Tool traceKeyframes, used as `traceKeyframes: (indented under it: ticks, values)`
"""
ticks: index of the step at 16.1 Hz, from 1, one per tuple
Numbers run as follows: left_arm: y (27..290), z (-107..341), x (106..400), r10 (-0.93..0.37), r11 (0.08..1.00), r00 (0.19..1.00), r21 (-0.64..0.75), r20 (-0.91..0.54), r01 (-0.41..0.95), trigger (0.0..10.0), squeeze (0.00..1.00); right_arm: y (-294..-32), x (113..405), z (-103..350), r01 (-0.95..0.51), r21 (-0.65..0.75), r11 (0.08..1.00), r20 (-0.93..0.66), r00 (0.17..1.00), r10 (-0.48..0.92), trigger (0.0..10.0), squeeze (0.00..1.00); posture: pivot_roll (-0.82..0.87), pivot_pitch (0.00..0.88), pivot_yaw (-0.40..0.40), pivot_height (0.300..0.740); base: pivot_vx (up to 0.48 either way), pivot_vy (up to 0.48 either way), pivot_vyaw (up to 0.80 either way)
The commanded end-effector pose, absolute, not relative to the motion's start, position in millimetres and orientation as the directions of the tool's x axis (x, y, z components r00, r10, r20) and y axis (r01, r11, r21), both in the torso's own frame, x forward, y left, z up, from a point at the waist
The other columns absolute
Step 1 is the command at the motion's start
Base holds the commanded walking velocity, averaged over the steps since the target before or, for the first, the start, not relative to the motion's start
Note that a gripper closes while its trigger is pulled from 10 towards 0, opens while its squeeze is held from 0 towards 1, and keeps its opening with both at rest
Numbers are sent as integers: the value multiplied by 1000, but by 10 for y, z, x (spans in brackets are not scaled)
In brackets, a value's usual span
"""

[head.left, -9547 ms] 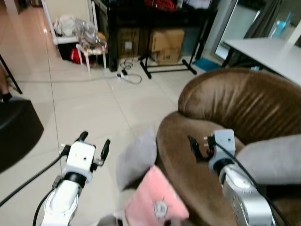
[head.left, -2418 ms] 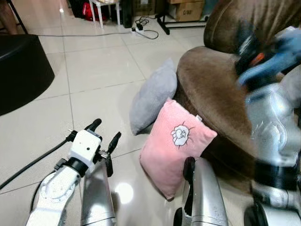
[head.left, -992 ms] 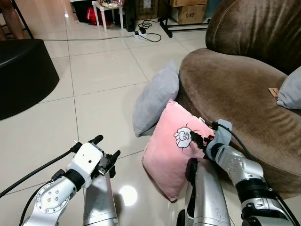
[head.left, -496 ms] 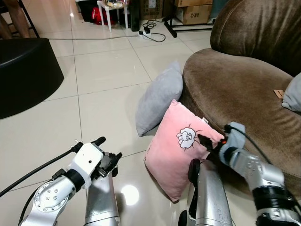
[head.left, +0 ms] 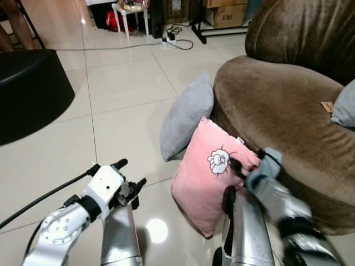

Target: Move the pillow to the sofa from floor

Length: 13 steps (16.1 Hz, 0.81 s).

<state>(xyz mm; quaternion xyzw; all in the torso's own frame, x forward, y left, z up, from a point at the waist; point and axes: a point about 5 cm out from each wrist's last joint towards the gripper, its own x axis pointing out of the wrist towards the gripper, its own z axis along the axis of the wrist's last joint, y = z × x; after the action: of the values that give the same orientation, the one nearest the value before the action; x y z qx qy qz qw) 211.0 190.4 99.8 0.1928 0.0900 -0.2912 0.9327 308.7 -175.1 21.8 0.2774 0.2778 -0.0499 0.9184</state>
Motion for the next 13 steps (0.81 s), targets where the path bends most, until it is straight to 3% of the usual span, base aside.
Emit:
traceKeyframes:
  ticks: [1, 4, 6, 10, 12, 13]
  values:
    - [1939, 1004, 2090, -517, 746, 802, 302, -300, 594, 10000, 0, -1687, 3105, 189, 290, 546, 786, -526, 849, 52, 10000, 0, 128, 0, 26, 400, 0, 0, 0]
    - [1987, 1036, 2053, -519, 738, 795, 305, -314, 602, 10000, 0, -1520, 3133, 151, 297, 518, 802, -526, 850, 24, 10000, 0, 155, 19, 33, 400, 0, 0, 0]
    - [2027, 1092, 1971, -529, 719, 779, 309, -337, 623, 10000, 0, -1362, 3128, 98, 379, 439, 815, -565, 822, -77, 10000, 0, 183, 69, 44, 400, 0, 0, 0]
    - [2030, 1143, 1923, -536, 713, 774, 309, -338, 629, 10000, 0, -1316, 3116, 82, 456, 436, 776, -585, 799, -141, 9608, 0, 197, 115, 46, 400, 0, 0, 0]
    - [2026, 1187, 1912, -537, 714, 772, 304, -339, 630, 10000, 0, -1264, 3128, 98, 488, 469, 736, -577, 800, -163, 78, 0, 194, 137, 44, 400, 0, 0, 0]
    - [2020, 1199, 1907, -537, 716, 774, 303, -337, 628, 10000, 0, -1249, 3133, 106, 485, 481, 731, -570, 806, -160, 0, 0, 194, 142, 42, 400, 0, 0, 0]
